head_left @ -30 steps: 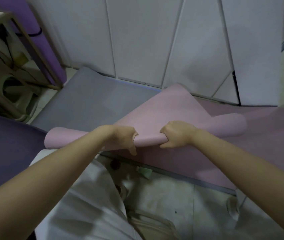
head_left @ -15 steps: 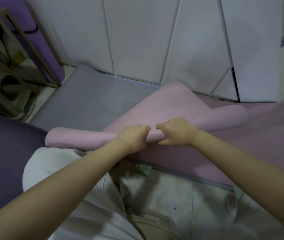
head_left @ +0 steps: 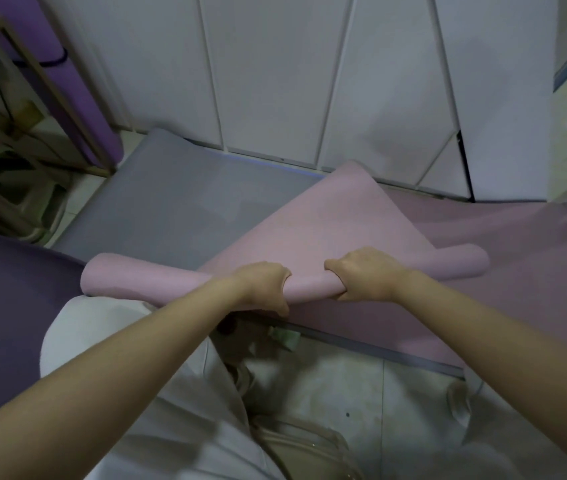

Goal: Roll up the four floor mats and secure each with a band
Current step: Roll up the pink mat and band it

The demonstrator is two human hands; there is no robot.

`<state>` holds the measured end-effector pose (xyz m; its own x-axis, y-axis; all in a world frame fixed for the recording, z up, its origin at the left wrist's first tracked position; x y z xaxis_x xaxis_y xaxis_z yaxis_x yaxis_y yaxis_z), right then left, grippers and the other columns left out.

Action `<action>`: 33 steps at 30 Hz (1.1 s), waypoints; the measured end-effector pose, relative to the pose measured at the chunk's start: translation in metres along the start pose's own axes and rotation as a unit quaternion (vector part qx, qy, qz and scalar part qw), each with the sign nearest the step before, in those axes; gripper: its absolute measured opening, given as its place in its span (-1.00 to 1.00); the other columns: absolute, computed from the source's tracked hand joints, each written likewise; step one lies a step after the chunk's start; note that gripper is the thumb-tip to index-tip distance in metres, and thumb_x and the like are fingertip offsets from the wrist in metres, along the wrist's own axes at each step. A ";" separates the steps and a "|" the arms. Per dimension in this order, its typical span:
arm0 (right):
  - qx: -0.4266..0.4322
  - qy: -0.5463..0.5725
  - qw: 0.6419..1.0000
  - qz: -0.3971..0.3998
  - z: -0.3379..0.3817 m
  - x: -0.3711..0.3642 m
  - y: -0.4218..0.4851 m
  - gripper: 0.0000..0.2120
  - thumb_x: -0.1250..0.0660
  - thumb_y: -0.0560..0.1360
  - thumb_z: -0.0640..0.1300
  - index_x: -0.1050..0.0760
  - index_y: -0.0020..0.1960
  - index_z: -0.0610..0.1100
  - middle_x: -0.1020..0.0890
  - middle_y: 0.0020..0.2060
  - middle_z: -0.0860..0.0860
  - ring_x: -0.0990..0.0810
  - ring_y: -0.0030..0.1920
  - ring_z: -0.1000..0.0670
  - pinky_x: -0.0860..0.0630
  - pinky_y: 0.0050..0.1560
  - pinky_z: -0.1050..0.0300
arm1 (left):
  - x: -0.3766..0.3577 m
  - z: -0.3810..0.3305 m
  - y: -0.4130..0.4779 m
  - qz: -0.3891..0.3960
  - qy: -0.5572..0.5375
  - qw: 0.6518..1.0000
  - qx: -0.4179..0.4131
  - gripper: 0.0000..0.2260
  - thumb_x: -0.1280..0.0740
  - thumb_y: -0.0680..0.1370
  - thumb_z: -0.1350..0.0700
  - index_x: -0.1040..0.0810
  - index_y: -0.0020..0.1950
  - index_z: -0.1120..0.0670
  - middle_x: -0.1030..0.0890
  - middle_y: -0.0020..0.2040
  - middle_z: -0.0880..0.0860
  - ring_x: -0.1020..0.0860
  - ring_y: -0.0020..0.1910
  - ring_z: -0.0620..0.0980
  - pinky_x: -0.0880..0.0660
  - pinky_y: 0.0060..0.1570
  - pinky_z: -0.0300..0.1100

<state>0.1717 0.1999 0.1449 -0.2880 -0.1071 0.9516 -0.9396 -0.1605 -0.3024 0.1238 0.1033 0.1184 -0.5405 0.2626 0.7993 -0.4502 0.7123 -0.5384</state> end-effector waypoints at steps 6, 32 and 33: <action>0.007 0.000 0.999 0.037 -0.004 0.004 0.013 -0.74 -0.30 0.48 0.01 -0.51 0.10 -0.10 -0.62 0.07 -0.09 -0.55 0.10 -0.13 -0.38 -0.03 0.11 | 0.021 -0.005 -0.036 -0.298 0.173 0.938 -0.023 -0.69 -0.50 0.26 0.16 -0.48 -0.09 0.12 -0.58 -0.22 0.12 -0.59 -0.25 0.17 -0.43 -0.33 -0.09; -0.016 -0.013 0.999 0.024 -0.013 -0.002 0.010 -0.80 -0.29 0.49 -0.12 -0.46 0.10 -0.13 -0.62 0.02 -0.14 -0.57 0.05 -0.20 -0.42 -0.07 0.02 | 0.016 0.000 -0.024 -0.214 0.156 0.964 0.021 -0.64 -0.36 0.43 0.14 -0.36 0.17 0.10 -0.52 0.09 0.11 -0.49 0.09 0.16 -0.34 -0.03 -0.06; -0.017 -0.004 0.999 0.032 -0.013 0.000 0.012 -0.79 -0.29 0.48 -0.10 -0.48 0.10 -0.11 -0.62 0.04 -0.13 -0.56 0.07 -0.18 -0.41 -0.05 0.05 | 0.017 -0.006 -0.030 -0.257 0.192 0.947 0.019 -0.60 -0.42 0.34 0.16 -0.37 0.12 0.10 -0.52 0.00 0.10 -0.51 -0.01 0.15 -0.37 -0.05 -0.04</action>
<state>0.1579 0.2104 0.1417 -0.3463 -0.1245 0.9298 -0.9249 -0.1205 -0.3606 0.1324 0.0902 0.1503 0.0526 0.1107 0.9925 -0.6131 0.7880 -0.0554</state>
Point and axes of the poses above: each hand's wrist, its own y-axis towards the middle knuckle, its own x-axis out of the back of the hand, z = x × y, the point moved 9 cm from there along y, towards the middle knuckle
